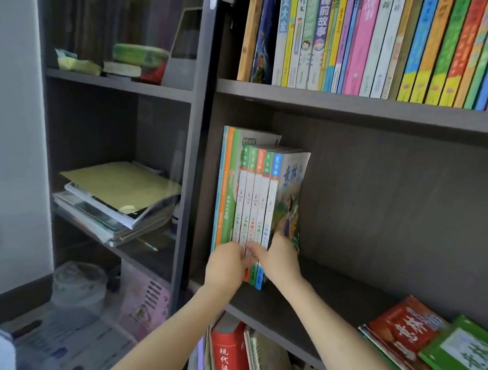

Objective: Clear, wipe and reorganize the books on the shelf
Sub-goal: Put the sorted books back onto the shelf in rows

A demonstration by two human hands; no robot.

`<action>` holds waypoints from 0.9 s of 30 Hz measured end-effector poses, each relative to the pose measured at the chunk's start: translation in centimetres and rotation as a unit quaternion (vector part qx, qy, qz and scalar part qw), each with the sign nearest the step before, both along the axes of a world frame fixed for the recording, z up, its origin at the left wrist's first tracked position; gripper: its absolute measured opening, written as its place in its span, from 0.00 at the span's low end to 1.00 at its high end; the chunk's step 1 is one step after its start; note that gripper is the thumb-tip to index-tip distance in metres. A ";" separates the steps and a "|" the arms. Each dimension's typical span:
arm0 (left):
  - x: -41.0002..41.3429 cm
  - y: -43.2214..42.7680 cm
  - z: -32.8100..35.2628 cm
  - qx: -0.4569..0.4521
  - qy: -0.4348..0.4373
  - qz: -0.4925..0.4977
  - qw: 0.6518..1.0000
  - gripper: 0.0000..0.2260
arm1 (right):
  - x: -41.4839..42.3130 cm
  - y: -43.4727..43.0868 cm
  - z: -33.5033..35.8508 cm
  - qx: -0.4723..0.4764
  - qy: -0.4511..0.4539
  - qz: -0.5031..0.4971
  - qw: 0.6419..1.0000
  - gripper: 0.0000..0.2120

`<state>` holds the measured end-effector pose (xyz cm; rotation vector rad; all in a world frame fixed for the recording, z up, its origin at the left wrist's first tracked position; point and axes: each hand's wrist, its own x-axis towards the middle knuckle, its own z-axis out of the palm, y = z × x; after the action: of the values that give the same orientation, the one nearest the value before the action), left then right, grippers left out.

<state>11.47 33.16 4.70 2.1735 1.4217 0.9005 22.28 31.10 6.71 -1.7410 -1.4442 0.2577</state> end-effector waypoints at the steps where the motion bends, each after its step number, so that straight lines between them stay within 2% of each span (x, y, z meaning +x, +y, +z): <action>1: 0.1 0.0 0.0 -0.007 -0.009 0.000 1.000 0.13 | 0.0 0.2 0.4 -0.010 -0.013 0.001 1.000 0.23; 4: 0.2 -0.4 -0.1 -0.033 -0.025 -0.011 0.999 0.15 | 0.0 0.7 0.7 -0.039 -0.056 -0.022 0.997 0.21; 8: 0.2 -0.4 -0.2 -0.039 -0.044 -0.020 0.998 0.11 | -0.7 2.1 0.6 -0.069 -0.055 -0.058 0.994 0.22; 12: -0.1 -1.3 -0.5 -0.026 -0.051 -0.008 0.998 0.13 | -0.4 1.0 1.0 -0.105 -0.032 -0.034 0.993 0.38; 14: -0.2 -2.0 -0.6 -0.027 -0.058 -0.011 0.998 0.15 | -0.2 -1.5 1.1 -0.091 -0.057 -0.013 0.994 0.42; 18: -0.5 -3.2 -0.4 -0.044 -0.065 -0.033 0.996 0.17 | 0.2 -10.0 1.0 -0.107 -0.134 -0.014 0.985 0.39; 23: 1.3 -6.8 0.3 -0.154 -0.116 -0.110 0.975 0.14 | 6.7 -22.2 -0.4 -0.154 -0.241 -0.139 0.948 0.30; 25: 2.5 -8.5 0.7 -0.180 -0.132 -0.143 0.964 0.12 | 9.9 -25.5 -0.3 -0.210 -0.271 -0.204 0.917 0.34; 27: 4.0 -9.9 1.1 -0.198 -0.130 -0.153 0.960 0.10 | 12.7 -28.0 0.1 -0.301 -0.291 -0.223 0.880 0.43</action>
<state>15.43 23.27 5.84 1.8282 1.0021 0.6884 34.97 3.13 6.77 -2.7881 -1.3784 -0.0990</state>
